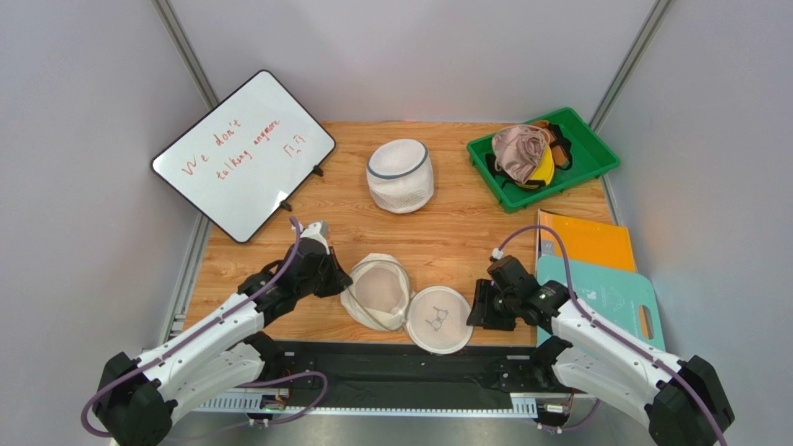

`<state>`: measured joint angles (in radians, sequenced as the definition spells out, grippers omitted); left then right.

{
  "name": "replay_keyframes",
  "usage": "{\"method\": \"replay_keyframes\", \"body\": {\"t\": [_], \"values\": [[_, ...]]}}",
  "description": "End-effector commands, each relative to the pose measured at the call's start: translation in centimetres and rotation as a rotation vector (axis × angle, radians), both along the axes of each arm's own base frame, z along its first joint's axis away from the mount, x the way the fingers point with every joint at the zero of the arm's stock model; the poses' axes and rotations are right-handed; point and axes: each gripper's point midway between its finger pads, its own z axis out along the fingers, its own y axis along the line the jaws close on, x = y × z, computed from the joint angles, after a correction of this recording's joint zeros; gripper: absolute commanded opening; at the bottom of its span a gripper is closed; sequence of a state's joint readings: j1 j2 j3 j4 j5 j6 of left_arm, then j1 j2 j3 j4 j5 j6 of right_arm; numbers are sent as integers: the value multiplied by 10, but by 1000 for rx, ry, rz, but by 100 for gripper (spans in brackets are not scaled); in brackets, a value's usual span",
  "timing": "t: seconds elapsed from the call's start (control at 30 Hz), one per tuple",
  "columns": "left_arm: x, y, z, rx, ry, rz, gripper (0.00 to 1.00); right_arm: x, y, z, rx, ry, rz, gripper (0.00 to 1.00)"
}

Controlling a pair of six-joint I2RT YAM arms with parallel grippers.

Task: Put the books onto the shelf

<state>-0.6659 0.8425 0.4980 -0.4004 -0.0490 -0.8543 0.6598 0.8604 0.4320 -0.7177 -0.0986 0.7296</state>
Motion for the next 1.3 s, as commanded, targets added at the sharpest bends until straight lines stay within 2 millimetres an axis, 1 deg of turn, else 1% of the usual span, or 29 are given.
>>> {"method": "replay_keyframes", "body": {"t": [0.0, 0.23, 0.33, 0.47, 0.53, 0.57, 0.6, 0.67, 0.7, 0.73, 0.77, 0.83, 0.87, 0.93, 0.97, 1.03, 1.07, 1.1, 1.17, 1.2, 1.23, 1.27], "values": [[6, -5, 7, -28, -18, -1, 0, 4, 16, 3, 83, -10, 0, 47], [7, -7, 9, -27, -19, -5, 0, 7, 21, -6, 85, 4, 16, 40], [7, -6, 9, -27, -17, -5, 0, 5, 18, -11, 55, 27, 11, 38], [6, -6, 8, -28, -18, -4, 0, 5, 15, -13, 41, 29, 4, 35], [6, -7, 8, -31, -18, -4, 0, 5, 15, -14, 37, 34, 2, 31], [6, -7, 7, -32, -17, -5, 0, 5, 16, -14, 40, 33, 3, 27], [6, -7, 7, -31, -16, -5, 0, 5, 16, -14, 42, 37, 5, 19], [6, -7, 7, -34, -17, -8, 0, 7, 17, -10, 38, 29, 8, 8], [5, -8, 6, -38, -15, -10, 0, 8, 15, -8, 27, 25, 9, 0], [5, -8, 7, -43, -20, -12, 0, 16, 17, 2, 26, -8, 7, 0], [5, -9, 7, -48, -22, -13, 0, 16, 14, 5, 11, -9, 7, 0], [5, -9, 8, -53, -24, -12, 0, 22, 14, 15, 4, -43, 19, 0], [5, -9, 8, -53, -22, -15, 0, 26, 16, 26, 3, -58, 24, 0], [5, -10, 8, -55, -23, -16, 0, 32, 14, 35, -15, -86, 33, 0], [5, -9, 8, -53, -22, -15, 0, 35, 15, 45, -16, -101, 38, 0], [5, -8, 8, -45, -24, -11, 0, 39, 15, 54, -24, -121, 46, 0], [6, -7, 7, -42, -23, -8, 0, 41, 16, 63, -22, -133, 52, 0], [6, -7, 7, -40, -23, -7, 0, 43, 15, 67, -26, -145, 53, 0], [7, -8, 8, -40, -23, -5, 0, 43, 11, 73, -53, -151, 64, 0], [7, -8, 6, -37, -13, -6, 0, 49, 12, 85, -51, -176, 66, 0], [8, -11, 7, -46, -16, -13, 0, 53, 7, 89, -82, -202, 66, 0], [8, -12, 7, -51, -13, -17, 0, 53, 4, 95, -98, -205, 66, 0]]}}
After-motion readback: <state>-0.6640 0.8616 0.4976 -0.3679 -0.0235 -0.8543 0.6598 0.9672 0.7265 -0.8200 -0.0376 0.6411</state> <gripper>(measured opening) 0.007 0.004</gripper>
